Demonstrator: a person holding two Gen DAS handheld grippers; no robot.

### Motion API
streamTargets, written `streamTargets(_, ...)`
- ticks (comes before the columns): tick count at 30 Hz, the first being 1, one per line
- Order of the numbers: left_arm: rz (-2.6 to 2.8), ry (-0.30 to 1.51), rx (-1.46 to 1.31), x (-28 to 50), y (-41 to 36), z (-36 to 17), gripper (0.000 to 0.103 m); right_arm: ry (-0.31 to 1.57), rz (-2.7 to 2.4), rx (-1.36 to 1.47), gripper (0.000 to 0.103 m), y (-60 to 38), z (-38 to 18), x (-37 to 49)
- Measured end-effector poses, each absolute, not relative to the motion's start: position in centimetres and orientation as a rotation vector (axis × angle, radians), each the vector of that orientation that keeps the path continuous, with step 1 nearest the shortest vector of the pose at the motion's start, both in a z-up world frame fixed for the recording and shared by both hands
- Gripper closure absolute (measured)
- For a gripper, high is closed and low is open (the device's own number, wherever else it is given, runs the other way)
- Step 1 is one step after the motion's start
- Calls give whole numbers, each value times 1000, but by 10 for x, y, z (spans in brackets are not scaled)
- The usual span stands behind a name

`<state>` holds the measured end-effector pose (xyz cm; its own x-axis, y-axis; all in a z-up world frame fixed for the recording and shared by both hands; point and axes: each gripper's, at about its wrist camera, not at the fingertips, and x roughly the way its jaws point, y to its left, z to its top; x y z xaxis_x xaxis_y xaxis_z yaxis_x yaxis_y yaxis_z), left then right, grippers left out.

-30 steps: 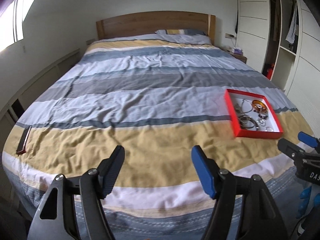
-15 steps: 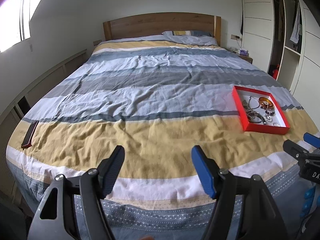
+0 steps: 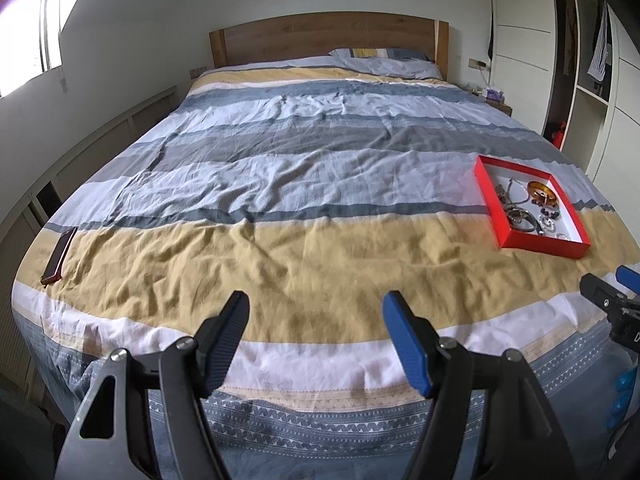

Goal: Organize jewelry

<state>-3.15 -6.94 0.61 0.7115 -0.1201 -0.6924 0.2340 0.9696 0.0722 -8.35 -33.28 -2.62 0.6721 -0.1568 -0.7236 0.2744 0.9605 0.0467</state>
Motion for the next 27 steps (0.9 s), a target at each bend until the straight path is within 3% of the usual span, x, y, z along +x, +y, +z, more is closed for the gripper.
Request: streamTargets(27, -190, 849, 158, -15, -62, -28, 35, 867, -258, 156, 1, -338, -51, -73)
